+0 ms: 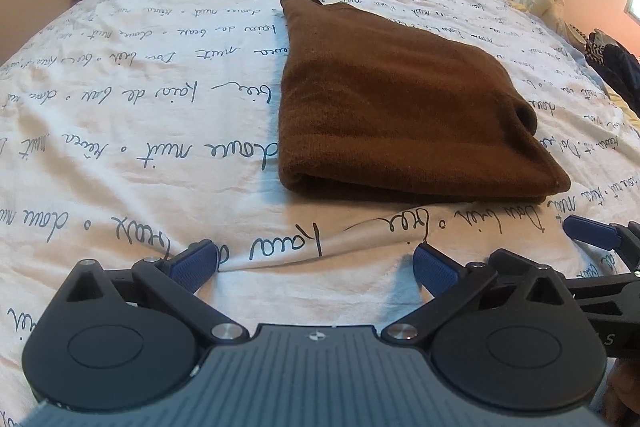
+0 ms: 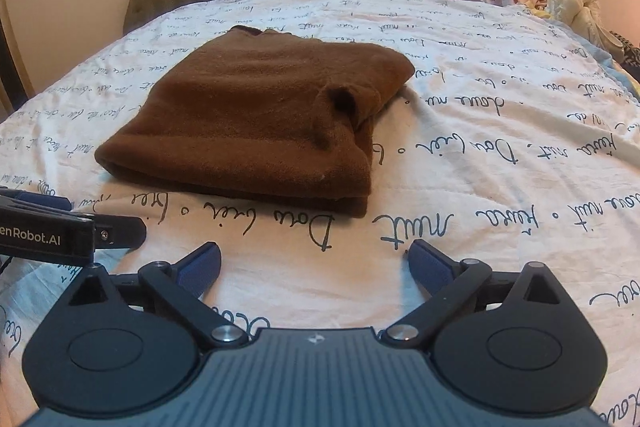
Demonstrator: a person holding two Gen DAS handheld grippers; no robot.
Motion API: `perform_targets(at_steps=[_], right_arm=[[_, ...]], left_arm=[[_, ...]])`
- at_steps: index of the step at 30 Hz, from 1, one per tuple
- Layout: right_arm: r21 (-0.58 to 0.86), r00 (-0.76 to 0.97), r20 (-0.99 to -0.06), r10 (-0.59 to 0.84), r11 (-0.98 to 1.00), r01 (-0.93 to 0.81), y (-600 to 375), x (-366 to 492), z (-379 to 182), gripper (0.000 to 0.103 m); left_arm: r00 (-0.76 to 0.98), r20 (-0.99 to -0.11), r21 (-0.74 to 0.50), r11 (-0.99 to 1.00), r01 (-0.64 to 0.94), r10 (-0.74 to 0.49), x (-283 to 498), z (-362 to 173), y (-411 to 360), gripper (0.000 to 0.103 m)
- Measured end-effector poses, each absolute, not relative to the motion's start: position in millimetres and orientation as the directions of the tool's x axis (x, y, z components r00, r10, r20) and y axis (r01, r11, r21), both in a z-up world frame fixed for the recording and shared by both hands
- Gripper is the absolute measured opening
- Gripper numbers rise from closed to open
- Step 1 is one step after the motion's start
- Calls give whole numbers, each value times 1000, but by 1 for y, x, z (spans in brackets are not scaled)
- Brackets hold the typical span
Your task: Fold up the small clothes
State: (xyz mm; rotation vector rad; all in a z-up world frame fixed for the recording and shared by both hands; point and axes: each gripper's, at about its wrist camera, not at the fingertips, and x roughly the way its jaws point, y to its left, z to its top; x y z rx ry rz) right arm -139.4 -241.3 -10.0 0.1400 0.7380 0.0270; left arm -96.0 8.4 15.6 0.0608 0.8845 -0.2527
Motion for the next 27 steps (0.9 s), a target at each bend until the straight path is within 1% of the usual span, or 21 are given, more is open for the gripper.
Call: perform_targets(at_steps=[4,8,15,20,27], right_arm=[[113,738,-673,53,993,31,-237,-137,-13,103],[116,743,-667,48,992,41,-239,-134,-14,103],[130,752,-659,16,987,92,-242,-126,-16,103],[89,742,-669,-39,987,132,-237,-119,-17,103],[78,741,-669,-59,986,149,-234,-119,-18,103]], left_arm=[[639,-755,36,965,259,-144,-98,10,-1,103],[673,-726,36,969,246,-144,-101,7,1,103],[669,-731,32,973,228,-133,-94,8,1,103],[676,-724,31,973,230,-137,-97,7,2,103],[672,-725,21,972,235,-147,-96,7,3,103]])
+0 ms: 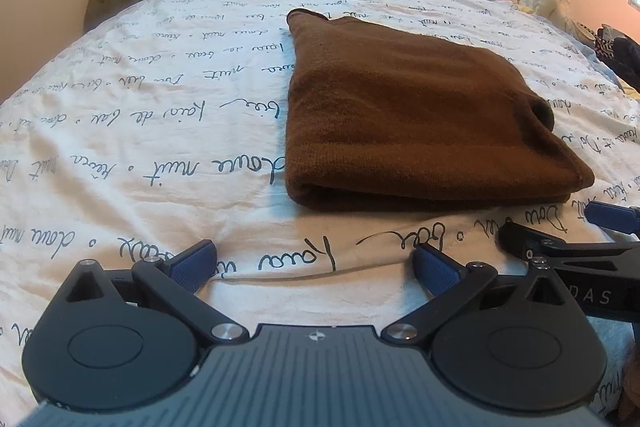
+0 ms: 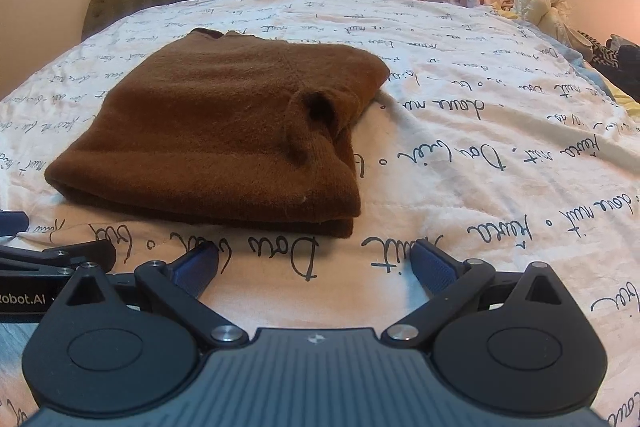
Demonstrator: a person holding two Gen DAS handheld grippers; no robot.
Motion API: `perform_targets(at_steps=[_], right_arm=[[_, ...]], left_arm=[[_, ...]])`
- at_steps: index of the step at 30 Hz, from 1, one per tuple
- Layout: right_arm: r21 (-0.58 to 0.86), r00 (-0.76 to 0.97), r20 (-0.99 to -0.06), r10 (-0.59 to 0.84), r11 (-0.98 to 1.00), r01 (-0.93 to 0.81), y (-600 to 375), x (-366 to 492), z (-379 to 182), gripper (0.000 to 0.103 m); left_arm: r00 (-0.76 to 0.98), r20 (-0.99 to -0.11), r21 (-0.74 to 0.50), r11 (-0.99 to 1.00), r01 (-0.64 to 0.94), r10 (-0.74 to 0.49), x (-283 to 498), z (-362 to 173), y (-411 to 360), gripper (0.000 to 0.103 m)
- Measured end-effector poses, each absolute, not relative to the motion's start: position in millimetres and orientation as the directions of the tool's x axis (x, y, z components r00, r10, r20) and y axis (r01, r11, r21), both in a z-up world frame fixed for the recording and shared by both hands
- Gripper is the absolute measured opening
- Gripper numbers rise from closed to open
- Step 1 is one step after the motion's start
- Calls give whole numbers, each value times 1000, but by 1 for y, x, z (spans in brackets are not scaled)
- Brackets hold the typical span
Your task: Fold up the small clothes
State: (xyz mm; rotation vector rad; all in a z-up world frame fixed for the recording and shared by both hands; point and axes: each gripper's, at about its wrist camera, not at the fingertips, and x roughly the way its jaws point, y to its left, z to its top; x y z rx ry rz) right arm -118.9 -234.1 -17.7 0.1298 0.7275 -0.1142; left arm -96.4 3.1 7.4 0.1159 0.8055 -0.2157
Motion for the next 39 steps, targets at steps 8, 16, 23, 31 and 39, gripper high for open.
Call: perform_targets(at_steps=[8,16,23,31,39], right_arm=[[81,741,-670,-39,989,125,-238,-123,-18,103],[89,742,-670,-28,989,118,-238,-125,-19,103],[92,742,-669,-26,989,117,-239,-126,-18,103],[92,742,-669,-26,989,117,-239,-126,-19,103],[89,740,-672,-17,991,103,-241,-125,-17,103]], left_arm=[[671,-727,22,972,235,-146,-96,7,2,103],[678,-721,20,974,224,-142,-96,7,1,103],[682,-717,18,975,222,-142,-96,6,2,103],[684,-715,17,975,220,-142,-96,6,3,103],[685,-715,23,975,222,-139,-96,6,2,103]])
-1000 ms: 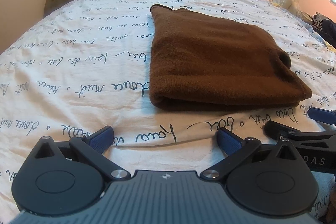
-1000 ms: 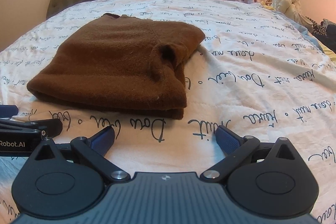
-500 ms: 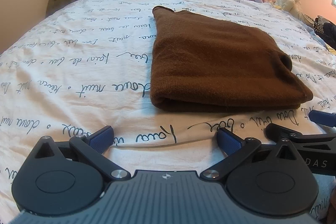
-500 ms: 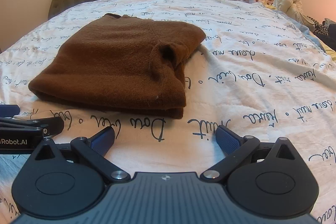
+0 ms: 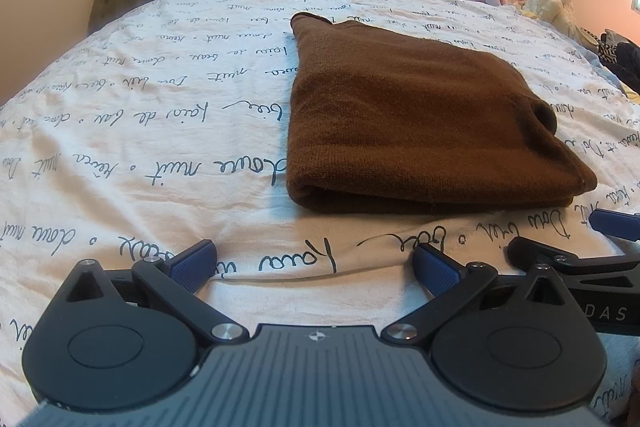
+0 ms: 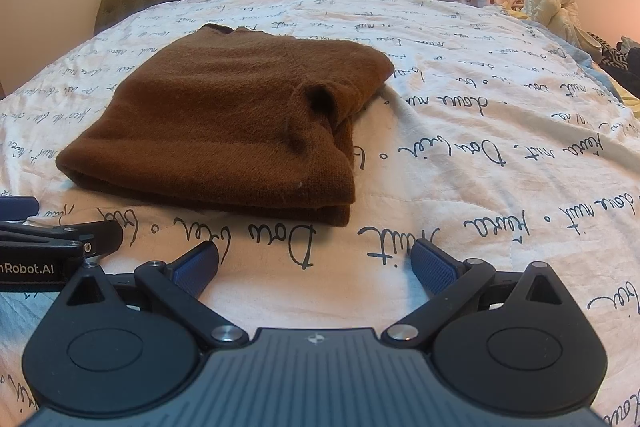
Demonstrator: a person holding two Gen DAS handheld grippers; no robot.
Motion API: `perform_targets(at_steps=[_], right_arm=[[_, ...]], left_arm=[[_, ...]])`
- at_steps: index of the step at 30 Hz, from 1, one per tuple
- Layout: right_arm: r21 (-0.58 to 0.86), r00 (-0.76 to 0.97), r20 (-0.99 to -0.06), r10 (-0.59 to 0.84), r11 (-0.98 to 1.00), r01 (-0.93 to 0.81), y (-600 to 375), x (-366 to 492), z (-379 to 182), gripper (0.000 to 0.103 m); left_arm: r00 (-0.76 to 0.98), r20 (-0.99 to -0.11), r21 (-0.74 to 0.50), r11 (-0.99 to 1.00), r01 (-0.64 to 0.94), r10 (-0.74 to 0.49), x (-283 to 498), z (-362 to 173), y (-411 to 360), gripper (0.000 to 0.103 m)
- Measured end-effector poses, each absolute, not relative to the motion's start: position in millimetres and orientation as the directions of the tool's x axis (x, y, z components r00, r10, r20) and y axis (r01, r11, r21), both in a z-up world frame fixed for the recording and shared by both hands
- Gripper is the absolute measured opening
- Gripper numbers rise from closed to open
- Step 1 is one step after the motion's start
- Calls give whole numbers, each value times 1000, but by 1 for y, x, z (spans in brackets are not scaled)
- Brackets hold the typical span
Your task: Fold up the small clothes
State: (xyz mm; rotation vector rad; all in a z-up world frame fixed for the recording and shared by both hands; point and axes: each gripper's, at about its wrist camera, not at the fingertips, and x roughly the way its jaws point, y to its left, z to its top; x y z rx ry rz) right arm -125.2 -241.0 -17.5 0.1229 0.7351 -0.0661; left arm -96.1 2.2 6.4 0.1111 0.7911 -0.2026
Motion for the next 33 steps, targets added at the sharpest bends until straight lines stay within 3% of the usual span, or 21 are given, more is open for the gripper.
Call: perform_targets(at_steps=[33], right_arm=[[85,743,-669,-14,992,96,-241,-126,-18,103]], left_arm=[[686,-715,26,975,221,-137,-97,6,1,103]])
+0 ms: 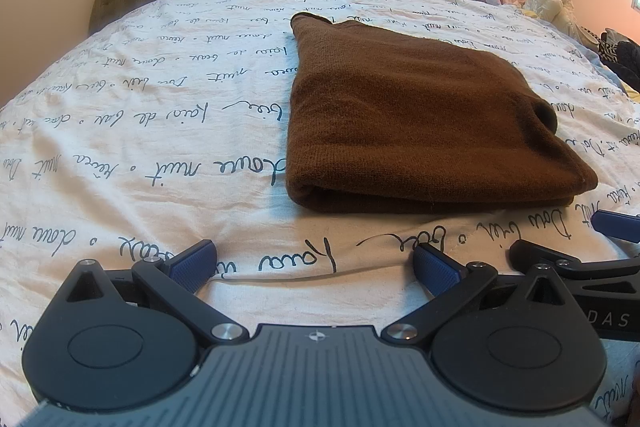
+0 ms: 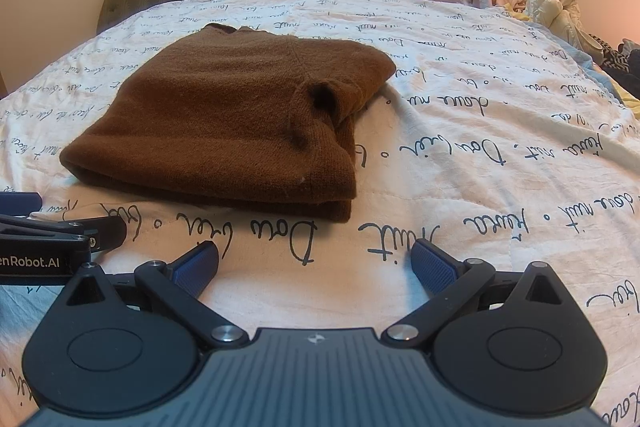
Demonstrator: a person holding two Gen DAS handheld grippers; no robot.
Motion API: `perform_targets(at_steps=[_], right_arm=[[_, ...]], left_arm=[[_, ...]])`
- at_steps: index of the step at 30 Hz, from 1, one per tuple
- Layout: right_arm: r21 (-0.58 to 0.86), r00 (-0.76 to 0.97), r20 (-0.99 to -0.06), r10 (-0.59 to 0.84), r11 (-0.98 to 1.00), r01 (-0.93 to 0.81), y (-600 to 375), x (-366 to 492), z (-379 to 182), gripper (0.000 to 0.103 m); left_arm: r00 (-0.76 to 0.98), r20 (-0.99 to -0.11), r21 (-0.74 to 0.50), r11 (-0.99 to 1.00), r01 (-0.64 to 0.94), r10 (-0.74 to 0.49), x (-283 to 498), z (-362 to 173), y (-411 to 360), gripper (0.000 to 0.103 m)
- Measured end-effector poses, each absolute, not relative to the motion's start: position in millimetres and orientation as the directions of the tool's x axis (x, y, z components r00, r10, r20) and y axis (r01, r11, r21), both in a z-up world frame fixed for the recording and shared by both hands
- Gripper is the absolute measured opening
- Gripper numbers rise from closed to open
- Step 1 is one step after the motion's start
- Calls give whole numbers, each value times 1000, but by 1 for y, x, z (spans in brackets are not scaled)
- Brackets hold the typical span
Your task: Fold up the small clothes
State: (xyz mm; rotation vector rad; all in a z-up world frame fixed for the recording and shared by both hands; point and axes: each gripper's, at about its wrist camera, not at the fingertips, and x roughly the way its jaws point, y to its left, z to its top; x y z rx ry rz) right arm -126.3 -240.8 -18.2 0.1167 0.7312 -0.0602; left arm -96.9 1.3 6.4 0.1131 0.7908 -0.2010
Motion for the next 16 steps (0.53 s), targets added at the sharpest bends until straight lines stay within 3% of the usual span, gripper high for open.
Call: perform_targets(at_steps=[16], right_arm=[[87,743,-669,-13,992,95,-241,-126,-18,103]], left_arm=[[700,-704,39,976,213,-125,-98,5,0,103]])
